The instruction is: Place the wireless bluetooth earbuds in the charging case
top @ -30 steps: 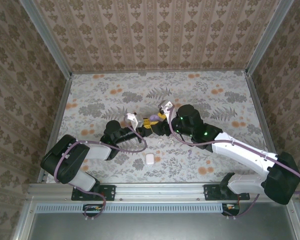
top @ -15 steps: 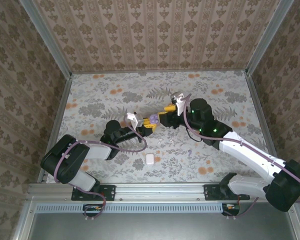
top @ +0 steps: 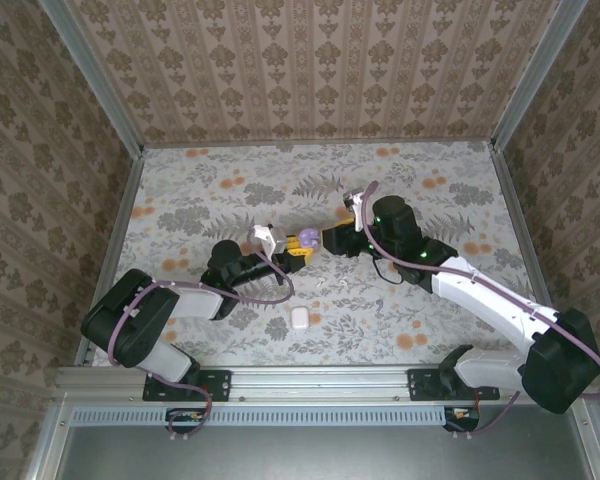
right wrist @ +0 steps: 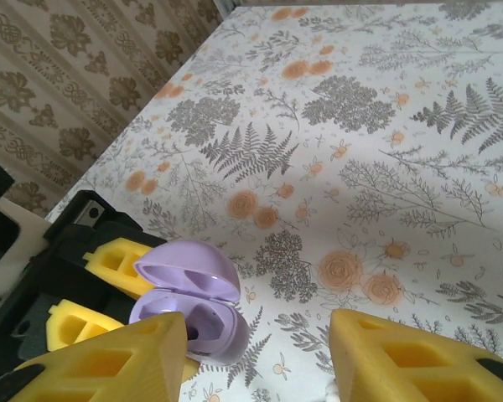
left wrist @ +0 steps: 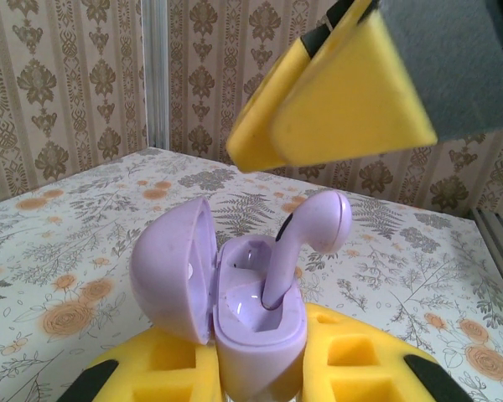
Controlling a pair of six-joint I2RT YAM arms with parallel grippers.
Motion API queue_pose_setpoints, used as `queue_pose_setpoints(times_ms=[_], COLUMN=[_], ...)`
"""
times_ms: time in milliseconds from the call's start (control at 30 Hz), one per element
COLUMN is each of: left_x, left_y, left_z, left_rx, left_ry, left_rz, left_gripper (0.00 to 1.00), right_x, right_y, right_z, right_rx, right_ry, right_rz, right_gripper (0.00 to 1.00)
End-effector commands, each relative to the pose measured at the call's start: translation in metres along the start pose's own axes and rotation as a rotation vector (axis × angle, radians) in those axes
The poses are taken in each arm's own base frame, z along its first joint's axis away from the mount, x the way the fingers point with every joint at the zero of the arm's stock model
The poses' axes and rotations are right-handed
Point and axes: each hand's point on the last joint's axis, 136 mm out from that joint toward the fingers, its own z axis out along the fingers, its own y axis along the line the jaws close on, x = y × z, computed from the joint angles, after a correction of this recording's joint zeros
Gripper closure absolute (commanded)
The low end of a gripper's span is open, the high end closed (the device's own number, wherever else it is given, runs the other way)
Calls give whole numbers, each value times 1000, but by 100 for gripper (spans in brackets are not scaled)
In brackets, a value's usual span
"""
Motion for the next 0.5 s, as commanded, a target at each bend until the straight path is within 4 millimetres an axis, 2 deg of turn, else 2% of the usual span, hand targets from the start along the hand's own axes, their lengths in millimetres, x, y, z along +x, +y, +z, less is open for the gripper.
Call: queue_pose_setpoints(times_ms=[0,467], left_x=[-19,-19], left_y=[1,3], left_z=[3,3], left_rx=[8,0], left_ry=[-53,-55], left_rz=[26,28], left_gripper=[90,90], right_x=[10,22], right_y=[-11,-6], right_z=[4,15], right_rx=[37,11], right_ry=[24,70], right_rz=[43,53], right_gripper=[51,53])
